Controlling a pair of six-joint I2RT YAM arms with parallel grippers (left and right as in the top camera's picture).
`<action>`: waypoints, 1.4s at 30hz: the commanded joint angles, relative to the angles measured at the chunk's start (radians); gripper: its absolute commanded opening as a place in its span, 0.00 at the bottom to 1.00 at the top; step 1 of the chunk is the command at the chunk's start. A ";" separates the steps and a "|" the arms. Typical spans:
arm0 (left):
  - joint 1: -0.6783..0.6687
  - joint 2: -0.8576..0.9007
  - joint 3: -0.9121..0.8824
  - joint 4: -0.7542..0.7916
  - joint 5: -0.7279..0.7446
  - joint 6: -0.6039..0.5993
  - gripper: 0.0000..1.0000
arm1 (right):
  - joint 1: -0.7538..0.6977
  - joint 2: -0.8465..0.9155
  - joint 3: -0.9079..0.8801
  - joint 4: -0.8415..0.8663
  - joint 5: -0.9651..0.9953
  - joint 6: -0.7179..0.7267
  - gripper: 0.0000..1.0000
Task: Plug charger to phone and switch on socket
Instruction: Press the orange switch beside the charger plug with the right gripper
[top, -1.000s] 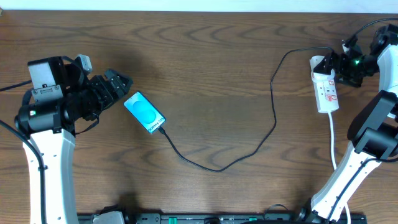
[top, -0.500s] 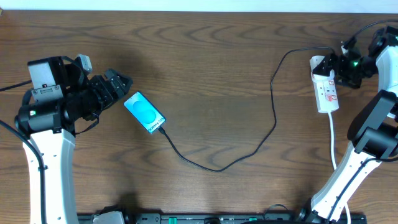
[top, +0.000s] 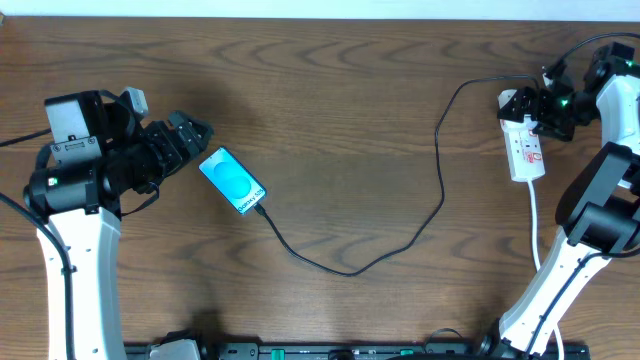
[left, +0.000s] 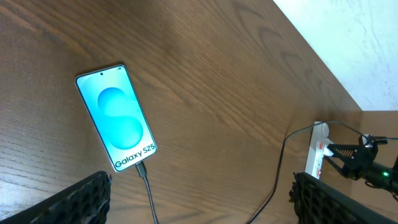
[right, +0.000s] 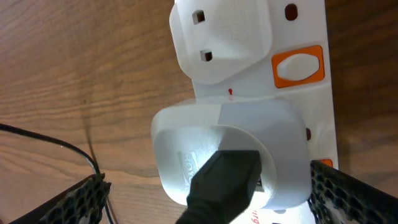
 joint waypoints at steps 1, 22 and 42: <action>0.003 0.006 0.002 0.001 0.010 -0.005 0.93 | 0.037 0.010 -0.010 -0.001 -0.043 0.034 0.99; 0.003 0.006 0.002 0.000 0.010 -0.005 0.93 | 0.039 0.010 -0.046 -0.023 -0.044 0.069 0.99; 0.003 0.006 0.002 0.000 0.010 -0.005 0.93 | 0.032 0.008 -0.167 0.057 -0.079 0.087 0.99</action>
